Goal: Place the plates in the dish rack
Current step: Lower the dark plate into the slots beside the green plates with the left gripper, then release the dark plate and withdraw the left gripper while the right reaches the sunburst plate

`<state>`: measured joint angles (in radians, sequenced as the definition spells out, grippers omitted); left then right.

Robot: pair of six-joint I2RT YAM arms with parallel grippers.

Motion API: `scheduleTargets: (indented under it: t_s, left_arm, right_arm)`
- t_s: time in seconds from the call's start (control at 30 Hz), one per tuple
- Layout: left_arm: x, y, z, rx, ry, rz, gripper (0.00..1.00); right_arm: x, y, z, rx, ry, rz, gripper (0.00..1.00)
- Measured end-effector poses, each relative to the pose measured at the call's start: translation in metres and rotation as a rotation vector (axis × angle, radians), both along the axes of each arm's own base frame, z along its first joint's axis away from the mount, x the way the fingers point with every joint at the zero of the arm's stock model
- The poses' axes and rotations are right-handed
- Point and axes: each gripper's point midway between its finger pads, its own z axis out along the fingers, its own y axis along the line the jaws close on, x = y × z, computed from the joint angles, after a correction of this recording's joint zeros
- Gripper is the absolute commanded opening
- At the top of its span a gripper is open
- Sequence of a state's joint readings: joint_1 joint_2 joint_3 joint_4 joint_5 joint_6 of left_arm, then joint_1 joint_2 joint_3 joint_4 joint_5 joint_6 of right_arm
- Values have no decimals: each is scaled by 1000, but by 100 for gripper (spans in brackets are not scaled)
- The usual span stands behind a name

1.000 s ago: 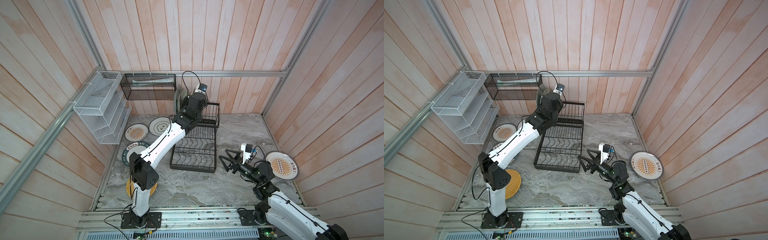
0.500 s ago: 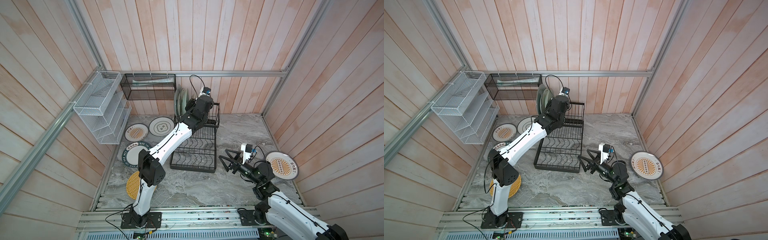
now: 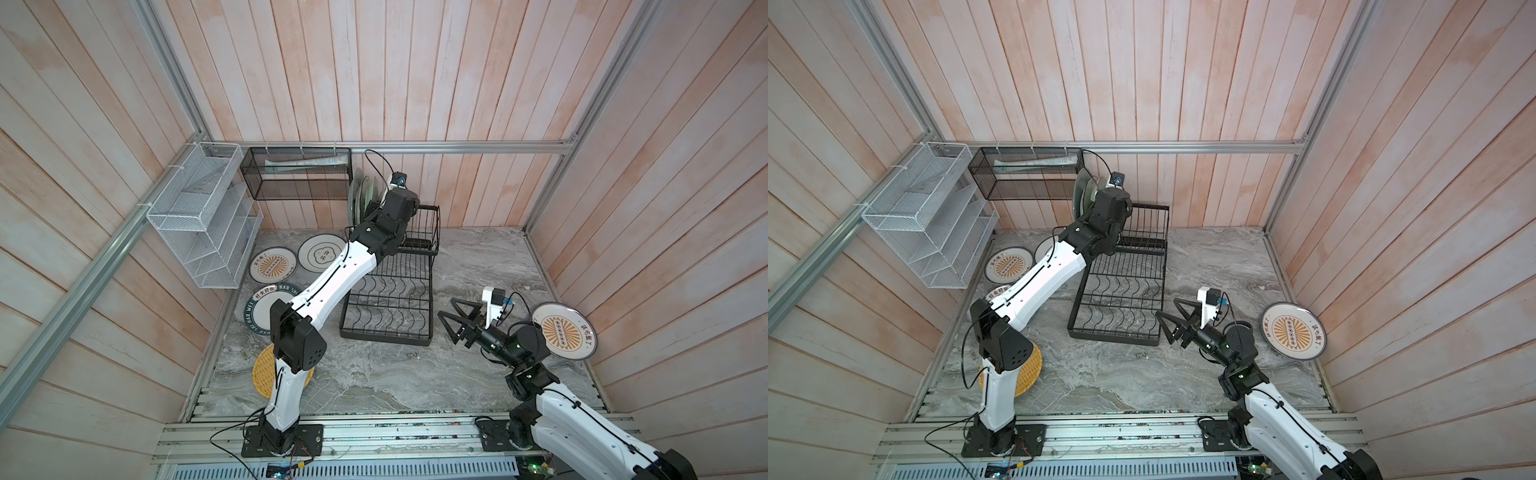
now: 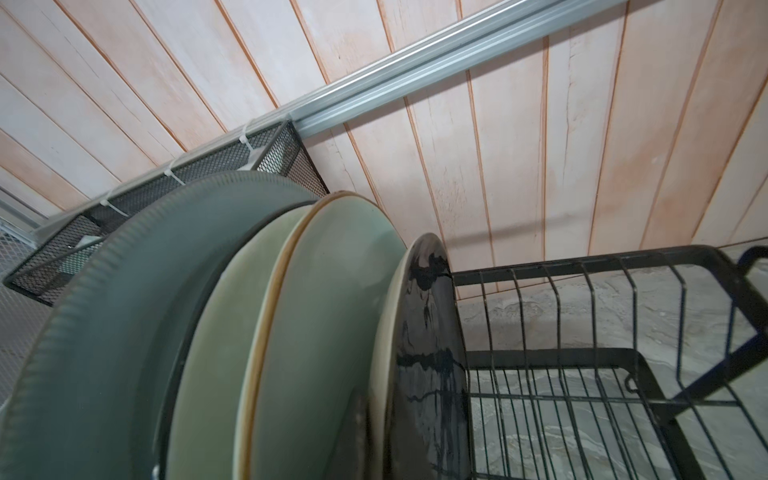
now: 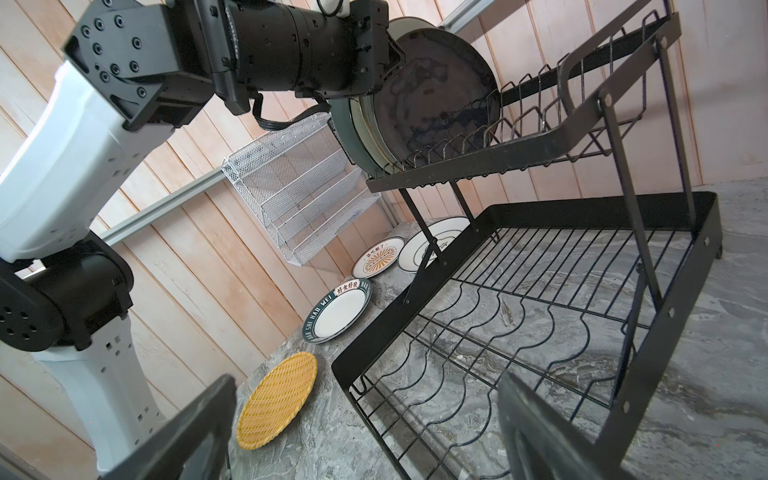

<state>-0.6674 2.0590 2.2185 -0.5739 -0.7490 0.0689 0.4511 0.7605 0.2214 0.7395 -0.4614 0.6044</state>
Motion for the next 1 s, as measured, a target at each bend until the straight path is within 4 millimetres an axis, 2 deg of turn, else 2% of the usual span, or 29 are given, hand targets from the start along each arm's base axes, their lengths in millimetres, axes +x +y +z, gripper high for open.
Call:
scheduleTargets:
  t_s: [0.13,0.33,0.43,0.57,0.77,0.83,0.93,1.0]
  left_arm:
    - [-2,1,0,-39,15,-12,20]
    - [-6,-7,5,-114,14,-48,33]
    - [-8,-6,16,-139,0,-51,36]
    - [-12,-2,42,-177,-42,-51,38]
    - [-28,10,88,-238,-109,-58,41]
    - [-35,12,100,-268,-123,-70,45]
    - [-52,18,121,-327,-137,-104,57]
    - [-69,22,136,-378,-142,-150,63]
  right_arm:
    - [0,0,0,0,0,0,98]
    - [0,0,-1,-1,2,0,98]
    - [0,0,-1,-2,2,0,98]
    - [0,0,-1,-4,0,-1,98]
    - [0,0,-2,-7,1,-2,98]
    - [1,0,-2,-8,0,-4,98]
    - [2,-1,-2,-10,-1,-12,98]
    - [3,-2,-3,-16,-2,-19,98]
